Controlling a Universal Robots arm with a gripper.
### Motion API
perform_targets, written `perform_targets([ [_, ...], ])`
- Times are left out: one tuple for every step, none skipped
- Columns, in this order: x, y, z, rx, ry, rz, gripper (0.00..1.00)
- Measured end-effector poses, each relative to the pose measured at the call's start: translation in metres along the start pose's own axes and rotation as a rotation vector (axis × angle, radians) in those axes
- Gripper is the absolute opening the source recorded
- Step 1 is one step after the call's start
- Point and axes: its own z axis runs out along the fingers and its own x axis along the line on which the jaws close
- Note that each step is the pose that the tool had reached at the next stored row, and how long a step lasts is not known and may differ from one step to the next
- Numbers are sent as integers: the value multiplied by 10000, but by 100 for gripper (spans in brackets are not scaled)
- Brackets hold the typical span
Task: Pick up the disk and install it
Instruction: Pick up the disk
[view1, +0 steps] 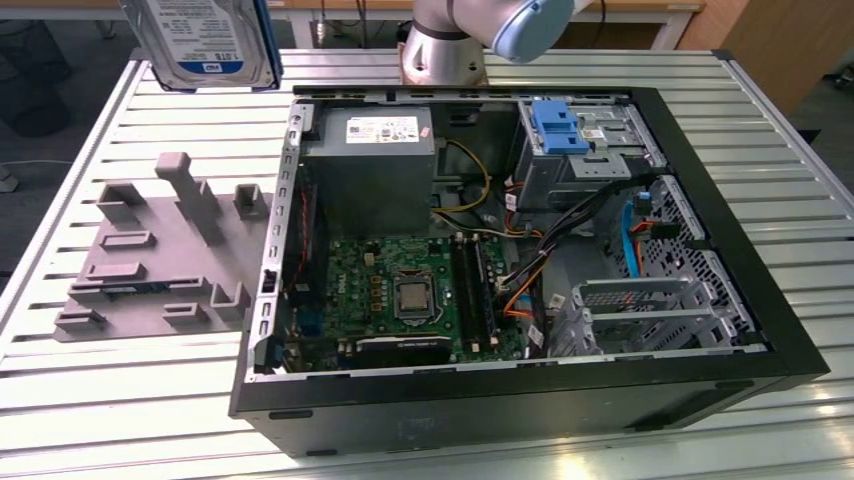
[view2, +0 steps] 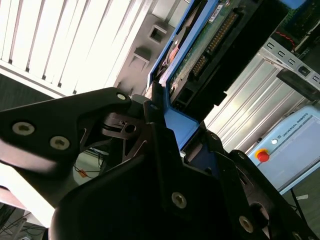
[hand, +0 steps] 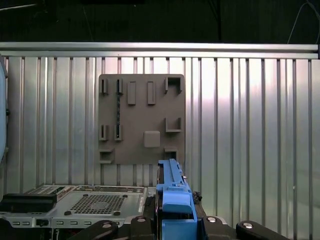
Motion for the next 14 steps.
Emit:
perform_targets([
  [0, -4, 0, 0, 0, -1, 36],
  [0, -7, 0, 0, 0, 0, 36],
  [0, -11, 0, 0, 0, 0, 36],
  [0, -14, 0, 0, 0, 0, 36],
  [-1, -17, 0, -1, 0, 0, 36],
  [0, -21, 0, 0, 0, 0, 36],
  [0, -24, 0, 0, 0, -1, 36],
  [-1, -28, -1, -2, 0, 0, 36],
  [-1, -31, 0, 0, 0, 0, 36],
  [0, -34, 0, 0, 0, 0, 36],
  [0, -37, 0, 0, 0, -1, 36],
  [-1, -40, -1, -1, 0, 0, 36],
  [-1, -44, 0, 0, 0, -1, 36],
  [-1, -47, 0, 0, 0, 0, 36],
])
